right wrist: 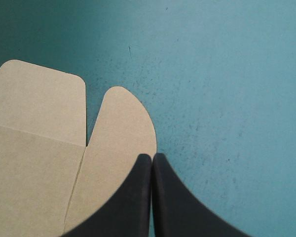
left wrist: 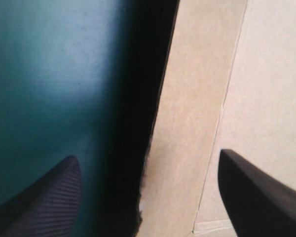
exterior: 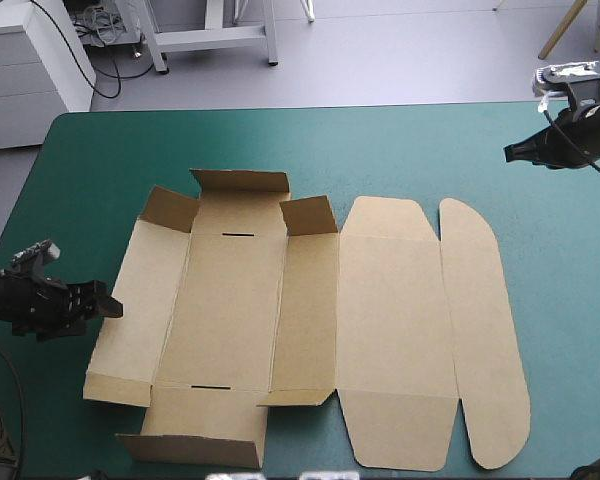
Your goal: Fold the box
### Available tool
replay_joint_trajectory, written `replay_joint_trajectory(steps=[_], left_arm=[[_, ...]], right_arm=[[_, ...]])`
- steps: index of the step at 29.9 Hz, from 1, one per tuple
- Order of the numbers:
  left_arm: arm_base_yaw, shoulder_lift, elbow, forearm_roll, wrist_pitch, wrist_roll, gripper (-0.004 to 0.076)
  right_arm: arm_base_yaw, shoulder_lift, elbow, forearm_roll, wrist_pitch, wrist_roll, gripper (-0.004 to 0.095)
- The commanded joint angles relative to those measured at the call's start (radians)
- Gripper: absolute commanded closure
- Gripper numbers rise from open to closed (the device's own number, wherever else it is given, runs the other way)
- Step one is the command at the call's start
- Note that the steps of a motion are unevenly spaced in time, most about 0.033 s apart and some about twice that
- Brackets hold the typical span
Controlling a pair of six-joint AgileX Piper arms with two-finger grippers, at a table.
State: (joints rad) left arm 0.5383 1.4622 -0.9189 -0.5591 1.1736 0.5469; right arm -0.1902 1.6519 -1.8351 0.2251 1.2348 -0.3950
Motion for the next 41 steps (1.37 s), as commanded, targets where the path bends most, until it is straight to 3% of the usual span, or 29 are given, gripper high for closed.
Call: replay_joint_trajectory(steps=[1,14,19,27,31,40,41], left_arm=[[0.000,-0.030,0.023,-0.056,0.004,0.014,0.0177],[-0.153,-0.030,0.100,-0.069,-0.023,0.035,0.0178],[-0.204,-0.030,0.100,-0.106,-0.102,0.094,0.0178],[-0.207,0.019,0.098,-0.102,-0.073,0.094,0.0196],[-0.207,0.021,0.098,-0.106,-0.154,0.094,0.0318],[-0.207,0.021,0.096,-0.118,-0.200,0.094,0.0736],[-0.207,0.021,0.096,-0.131,-0.190,0.094,0.0731]], right_arm=[[-0.009,-0.051,-0.029,0.023,-0.035,-0.011,0.0927],[-0.009,-0.051,-0.029,0.058,-0.039,-0.020,0.0927],[-0.009,-0.051,-0.029,0.075,-0.039,-0.032,0.0927],[-0.009,-0.051,-0.029,0.075,-0.039,-0.032,0.0927],[-0.009,-0.051,-0.029,0.075,-0.039,-0.032,0.0927],[-0.009,-0.051,-0.029,0.075,-0.037,-0.032,0.0927],[-0.009,-0.051,-0.029,0.075,-0.037,-0.032,0.0927]])
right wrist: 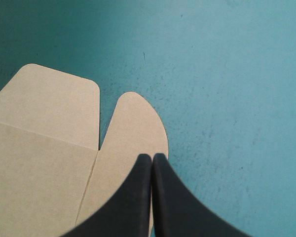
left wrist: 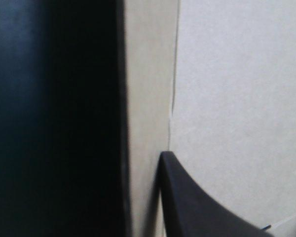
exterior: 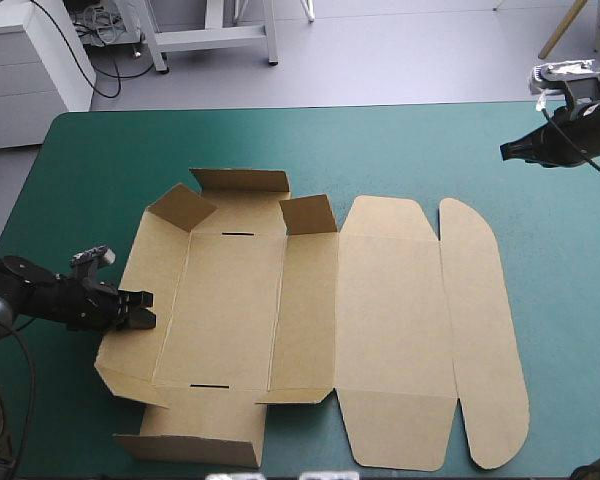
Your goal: Fold the box
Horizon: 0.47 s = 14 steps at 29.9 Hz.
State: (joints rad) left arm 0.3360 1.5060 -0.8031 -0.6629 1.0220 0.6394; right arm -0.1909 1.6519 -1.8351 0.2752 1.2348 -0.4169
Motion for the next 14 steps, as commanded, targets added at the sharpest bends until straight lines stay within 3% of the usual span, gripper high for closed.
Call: replay_joint_trajectory(steps=[1,7,14], left_arm=[[-0.005,-0.023,-0.020,-0.051,-0.033,0.001,0.0731],[-0.005,-0.023,-0.036,-0.214,0.039,0.212,0.0734],[-0.065,-0.025,-0.196,-0.177,0.130,0.236,0.0734]], right_arm=[[-0.008,-0.051,-0.029,0.025,-0.039,-0.010,0.0927],[-0.008,-0.051,-0.029,0.025,-0.039,-0.010,0.0927],[-0.008,-0.051,-0.035,0.029,-0.039,-0.026,0.0927]])
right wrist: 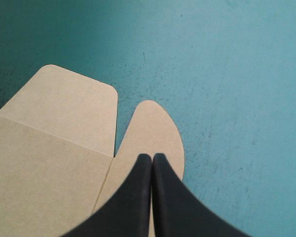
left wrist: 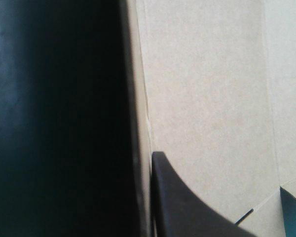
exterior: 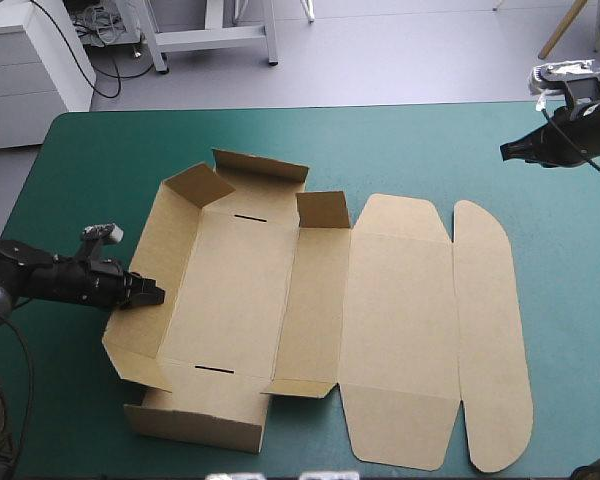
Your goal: Fold the box
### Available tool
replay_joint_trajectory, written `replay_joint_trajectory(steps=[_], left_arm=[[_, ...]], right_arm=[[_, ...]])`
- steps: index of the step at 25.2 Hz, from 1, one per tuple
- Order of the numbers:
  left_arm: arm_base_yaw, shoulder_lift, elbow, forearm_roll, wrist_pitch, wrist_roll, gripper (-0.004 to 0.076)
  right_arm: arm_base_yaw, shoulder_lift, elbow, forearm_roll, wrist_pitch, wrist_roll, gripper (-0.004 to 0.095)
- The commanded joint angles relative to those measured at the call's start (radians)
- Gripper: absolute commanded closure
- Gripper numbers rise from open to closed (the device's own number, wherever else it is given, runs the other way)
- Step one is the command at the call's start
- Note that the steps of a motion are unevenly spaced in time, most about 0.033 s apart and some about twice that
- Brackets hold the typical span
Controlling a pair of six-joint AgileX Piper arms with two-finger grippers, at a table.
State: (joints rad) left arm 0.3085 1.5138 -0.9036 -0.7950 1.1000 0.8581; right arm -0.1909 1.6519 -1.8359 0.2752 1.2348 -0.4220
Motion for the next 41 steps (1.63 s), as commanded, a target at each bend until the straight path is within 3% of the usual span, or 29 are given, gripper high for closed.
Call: replay_joint_trajectory(steps=[1,9,17,24,27,33,37,41], left_arm=[[-0.058,-0.033,-0.132,-0.029,0.054,0.012,0.0734],[-0.291,-0.031,-0.460,0.295,0.040,-0.056,0.0734],[-0.594,0.002,-0.694,0.635,-0.122,-0.080,0.0734],[-0.847,0.036,-0.699,0.960,-0.372,-0.080,0.0734],[-0.933,0.038,-0.699,1.061,-0.423,-0.080,0.0734],[-1.034,0.036,-0.651,1.260,-0.412,-0.107,0.0734],[-1.097,0.004,-0.572,1.438,-0.463,-0.182,0.0734],[-1.151,-0.067,-0.442,1.752,-0.594,-0.458,0.0734]], right_arm=[[-0.008,-0.051,-0.037,0.034,-0.039,-0.023,0.0927],[-0.008,-0.063,-0.090,0.089,-0.039,-0.024,0.0927],[-0.008,-0.102,-0.103,0.138,-0.041,-0.033,0.0927],[-0.008,-0.149,-0.103,0.138,-0.034,-0.019,0.0927],[-0.008,-0.175,-0.103,0.136,-0.034,-0.021,0.0927],[-0.008,-0.191,-0.103,0.136,-0.034,0.018,0.0927],[-0.008,-0.199,-0.103,0.136,-0.034,0.032,0.0927],[-0.008,-0.204,-0.103,0.136,-0.034,0.043,0.0927]])
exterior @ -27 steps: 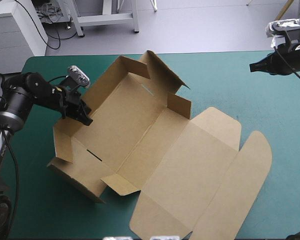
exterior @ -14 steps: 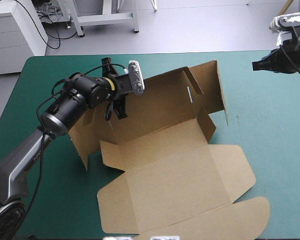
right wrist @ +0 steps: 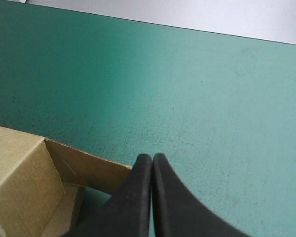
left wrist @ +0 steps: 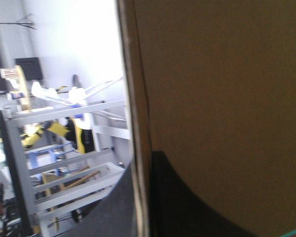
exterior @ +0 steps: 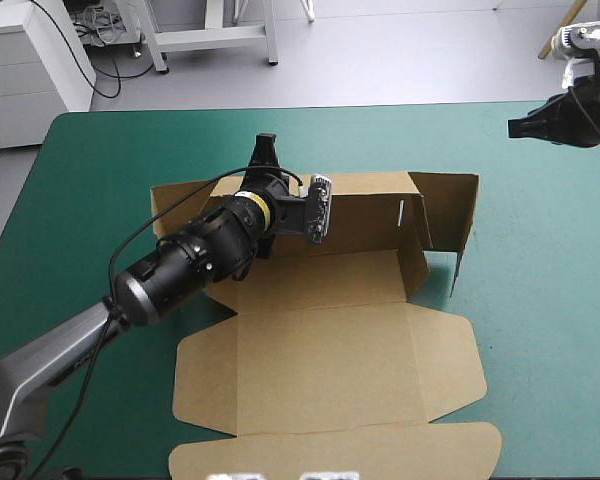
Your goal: Fold the box
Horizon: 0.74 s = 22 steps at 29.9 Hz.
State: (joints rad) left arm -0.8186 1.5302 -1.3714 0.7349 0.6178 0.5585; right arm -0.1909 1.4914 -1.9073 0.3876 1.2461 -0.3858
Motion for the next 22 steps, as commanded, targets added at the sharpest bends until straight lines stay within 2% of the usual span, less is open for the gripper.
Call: replay_joint_trajectory(steps=[1,5,9,15,18,21,22], left_arm=[[-0.031,-0.092,0.056,0.297,-0.119,-0.228,0.0734],[-0.044,-0.128,0.180,0.524,-0.132,-0.400,0.0734],[-0.044,-0.149,0.297,0.649,-0.194,-0.531,0.0734],[-0.045,-0.151,0.402,0.841,-0.204,-0.740,0.0734],[-0.045,-0.150,0.419,0.856,-0.203,-0.794,0.0734],[-0.045,-0.150,0.423,0.851,-0.200,-0.799,0.0734],[-0.045,-0.150,0.423,0.851,-0.200,-0.799,0.0734]], right_arm=[[-0.008,-0.043,-0.032,0.024,-0.045,0.015,0.0927],[-0.008,-0.043,-0.032,0.024,-0.045,0.055,0.0927],[-0.008,-0.043,-0.030,0.024,-0.045,0.067,0.0927],[-0.008,-0.043,-0.030,0.026,-0.044,0.040,0.0896],[-0.006,-0.043,-0.030,0.051,-0.044,0.023,0.0787],[-0.006,-0.043,-0.030,0.110,-0.044,-0.001,0.0580],[-0.006,-0.043,-0.030,0.127,-0.044,-0.009,0.0472]])
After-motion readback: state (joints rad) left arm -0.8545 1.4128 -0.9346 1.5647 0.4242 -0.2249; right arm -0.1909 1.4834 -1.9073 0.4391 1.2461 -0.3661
